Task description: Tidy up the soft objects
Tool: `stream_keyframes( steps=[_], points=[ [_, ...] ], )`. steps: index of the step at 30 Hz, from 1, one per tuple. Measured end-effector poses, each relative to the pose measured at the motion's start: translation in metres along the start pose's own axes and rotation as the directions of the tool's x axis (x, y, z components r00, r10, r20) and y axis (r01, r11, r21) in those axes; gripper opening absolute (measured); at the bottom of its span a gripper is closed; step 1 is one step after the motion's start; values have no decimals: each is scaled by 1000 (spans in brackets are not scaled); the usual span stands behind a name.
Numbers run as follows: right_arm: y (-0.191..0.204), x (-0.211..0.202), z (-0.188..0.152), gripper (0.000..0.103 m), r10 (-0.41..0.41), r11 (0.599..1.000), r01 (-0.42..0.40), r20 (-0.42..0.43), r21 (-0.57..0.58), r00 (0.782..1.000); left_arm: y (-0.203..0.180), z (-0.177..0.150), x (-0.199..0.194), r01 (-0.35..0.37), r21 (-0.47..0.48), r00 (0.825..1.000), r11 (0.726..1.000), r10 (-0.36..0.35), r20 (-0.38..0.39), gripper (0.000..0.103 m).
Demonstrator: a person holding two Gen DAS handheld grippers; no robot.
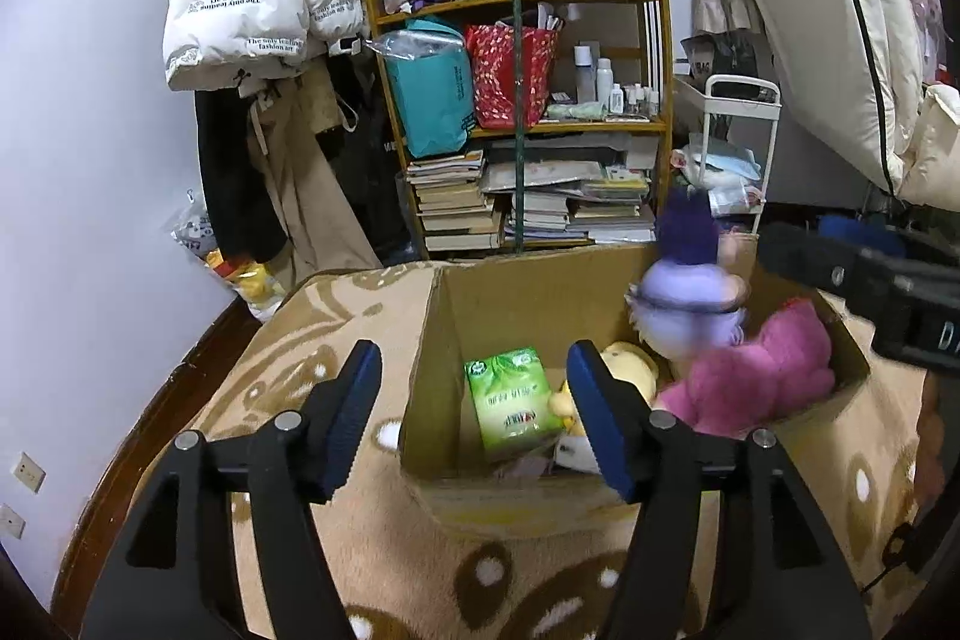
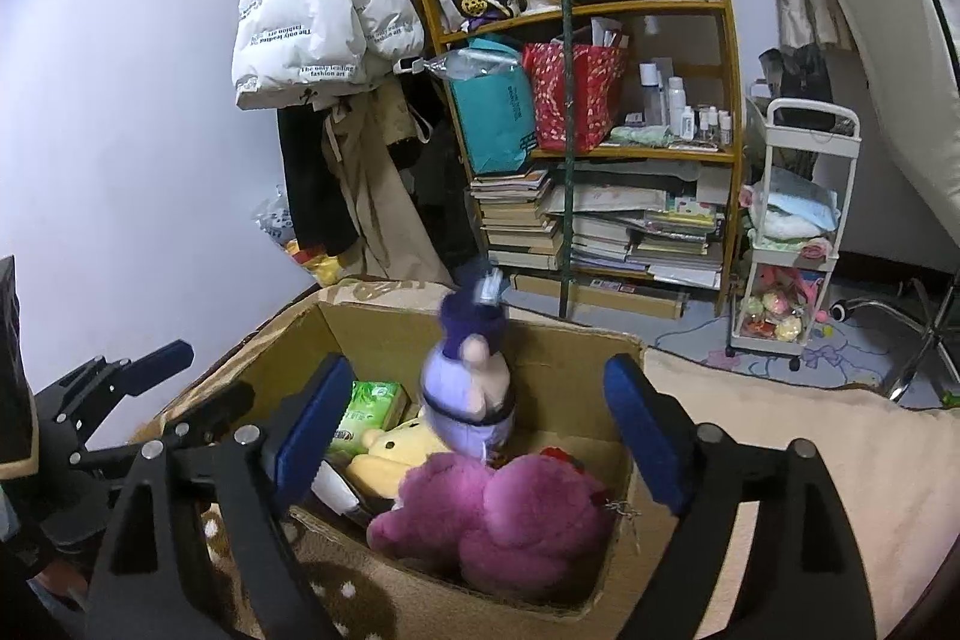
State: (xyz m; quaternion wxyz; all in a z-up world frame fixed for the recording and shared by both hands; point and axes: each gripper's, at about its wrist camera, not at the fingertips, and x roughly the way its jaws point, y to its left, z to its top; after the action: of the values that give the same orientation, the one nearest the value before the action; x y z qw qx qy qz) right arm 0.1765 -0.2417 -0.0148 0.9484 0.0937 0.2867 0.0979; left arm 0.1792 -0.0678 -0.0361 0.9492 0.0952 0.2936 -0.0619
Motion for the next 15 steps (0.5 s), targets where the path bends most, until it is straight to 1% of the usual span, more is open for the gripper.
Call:
stream_keyframes(
  steps=[2, 3, 7, 10, 11, 13, 15],
  points=[
    [2, -6, 2, 99, -11, 1000, 11, 10, -1, 1000, 1, -1, -6, -9, 10, 1000, 1000, 9, 6, 69],
    [2, -9, 2, 100, -13, 1000, 13, 17, 0, 1000, 1, -1, -9, -15, 14, 1000, 1000, 14, 11, 73],
    [6, -23, 5, 101, -26, 1000, 27, 32, -8, 999, 4, -3, -26, -26, 19, 999, 999, 26, 30, 82],
    [9, -36, 5, 103, -50, 999, 50, 45, -17, 998, 9, -5, -37, -32, 10, 999, 999, 32, 34, 85],
    [10, -41, 4, 103, -55, 998, 56, 49, -14, 997, 11, -6, -41, -34, 5, 999, 999, 34, 33, 86],
    [10, -51, 4, 103, -60, 998, 60, 53, -4, 997, 14, -8, -50, -40, -4, 999, 999, 40, 33, 93],
    [11, -60, 3, 103, -66, 998, 66, 58, 5, 996, 17, -9, -60, -43, -11, 998, 999, 44, 42, 95]
  ],
)
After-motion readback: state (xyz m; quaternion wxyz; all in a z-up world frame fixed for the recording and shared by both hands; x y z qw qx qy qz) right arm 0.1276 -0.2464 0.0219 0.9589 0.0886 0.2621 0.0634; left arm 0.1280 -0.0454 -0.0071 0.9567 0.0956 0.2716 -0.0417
